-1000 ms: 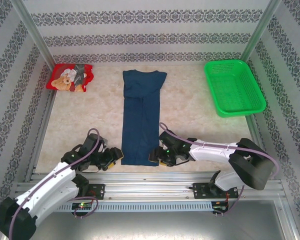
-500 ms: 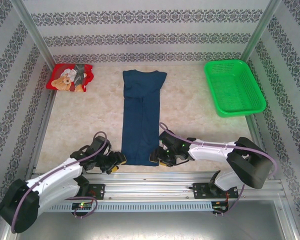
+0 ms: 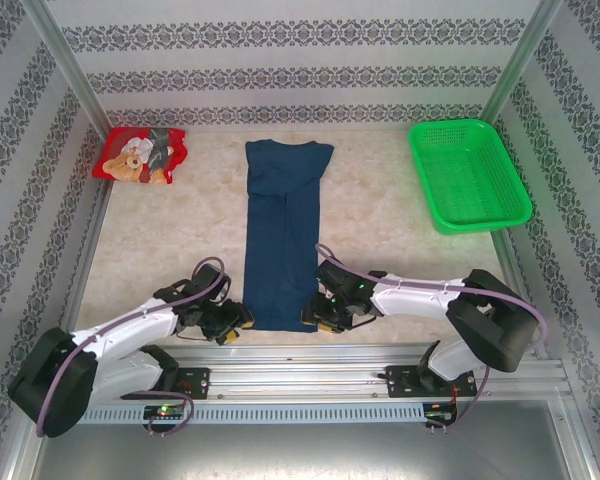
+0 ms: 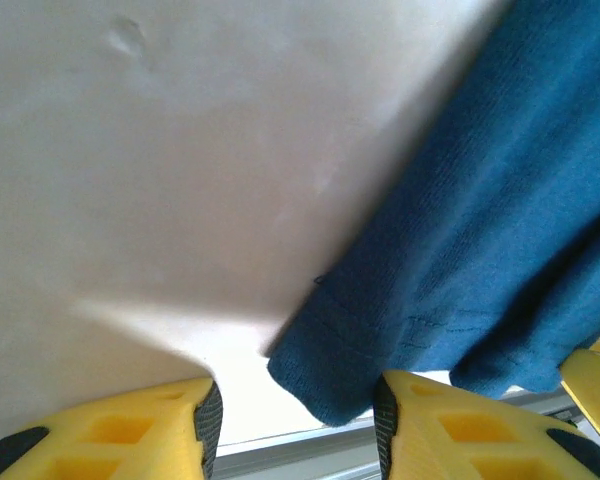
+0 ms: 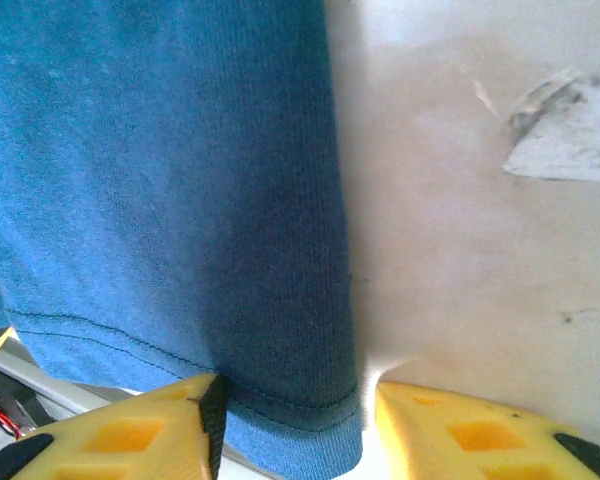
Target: Fold and stack the t-shirts
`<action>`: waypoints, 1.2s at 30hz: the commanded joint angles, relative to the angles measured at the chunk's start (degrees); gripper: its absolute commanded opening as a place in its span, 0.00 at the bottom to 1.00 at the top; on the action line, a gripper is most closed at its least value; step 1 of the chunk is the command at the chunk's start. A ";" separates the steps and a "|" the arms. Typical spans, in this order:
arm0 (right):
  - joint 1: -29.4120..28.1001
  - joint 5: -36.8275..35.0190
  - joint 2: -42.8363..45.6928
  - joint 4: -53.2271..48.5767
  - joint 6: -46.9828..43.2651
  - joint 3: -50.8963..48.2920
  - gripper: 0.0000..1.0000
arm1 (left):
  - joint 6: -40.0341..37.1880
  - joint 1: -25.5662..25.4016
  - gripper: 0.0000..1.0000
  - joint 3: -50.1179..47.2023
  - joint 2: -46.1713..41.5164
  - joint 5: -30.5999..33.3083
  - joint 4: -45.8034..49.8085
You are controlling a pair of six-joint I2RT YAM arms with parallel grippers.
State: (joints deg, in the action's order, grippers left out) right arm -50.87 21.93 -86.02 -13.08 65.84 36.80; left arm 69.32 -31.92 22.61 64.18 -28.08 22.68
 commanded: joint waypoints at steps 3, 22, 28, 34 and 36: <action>-2.65 4.41 -7.44 12.25 -0.92 1.98 0.36 | -2.84 -1.48 0.42 4.86 6.55 1.85 -21.33; -1.32 3.69 -0.90 -0.03 -3.34 6.94 0.00 | -4.22 -1.48 0.00 3.19 -10.33 4.36 -2.08; 2.76 1.49 5.58 -8.43 -5.13 9.05 0.00 | -4.30 -1.00 0.00 4.38 -12.02 6.60 0.72; 7.65 2.08 7.44 -12.56 -7.98 12.55 0.00 | -4.22 1.57 0.00 8.34 -8.45 6.27 -2.22; 9.59 3.03 6.15 -13.01 -8.97 14.32 0.00 | -4.60 3.26 0.00 10.85 -5.96 4.96 -3.39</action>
State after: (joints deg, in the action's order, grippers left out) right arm -43.07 24.88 -79.29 -22.65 59.57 48.34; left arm 65.80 -30.61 29.41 56.34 -22.41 20.64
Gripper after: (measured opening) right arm 0.064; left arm 0.061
